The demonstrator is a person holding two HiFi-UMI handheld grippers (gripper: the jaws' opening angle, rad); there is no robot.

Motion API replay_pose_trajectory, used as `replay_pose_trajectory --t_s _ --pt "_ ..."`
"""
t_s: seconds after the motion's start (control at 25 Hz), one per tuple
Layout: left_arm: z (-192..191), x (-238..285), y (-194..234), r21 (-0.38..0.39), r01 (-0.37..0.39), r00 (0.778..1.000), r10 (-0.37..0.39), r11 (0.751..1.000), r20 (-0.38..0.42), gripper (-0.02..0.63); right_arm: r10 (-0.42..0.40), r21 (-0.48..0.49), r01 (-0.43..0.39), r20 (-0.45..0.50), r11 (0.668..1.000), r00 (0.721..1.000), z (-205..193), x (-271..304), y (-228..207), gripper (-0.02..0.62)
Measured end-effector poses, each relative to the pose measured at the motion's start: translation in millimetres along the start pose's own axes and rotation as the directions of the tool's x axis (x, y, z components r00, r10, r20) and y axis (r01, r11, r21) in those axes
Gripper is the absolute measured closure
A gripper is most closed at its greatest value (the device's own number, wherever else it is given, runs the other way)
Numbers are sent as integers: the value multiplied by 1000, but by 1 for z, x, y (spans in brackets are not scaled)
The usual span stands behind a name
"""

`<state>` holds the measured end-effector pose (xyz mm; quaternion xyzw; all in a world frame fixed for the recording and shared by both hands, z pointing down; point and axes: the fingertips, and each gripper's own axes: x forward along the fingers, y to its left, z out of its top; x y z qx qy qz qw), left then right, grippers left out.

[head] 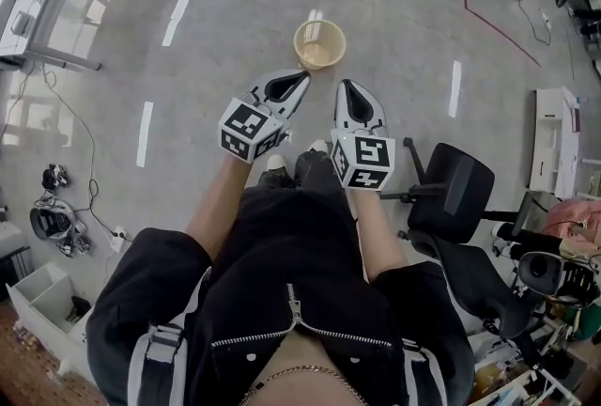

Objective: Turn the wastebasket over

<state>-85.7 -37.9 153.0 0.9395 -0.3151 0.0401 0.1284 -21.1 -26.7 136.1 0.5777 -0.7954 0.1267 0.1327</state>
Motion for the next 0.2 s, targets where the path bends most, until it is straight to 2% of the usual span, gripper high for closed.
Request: replay_pose_trajectory --t_s 0.2 --pt "-5 -8 7 -15 -8 1000 8 1000 -4 601 12 -18 -12 -4 1000 1000 2 5 10 584"
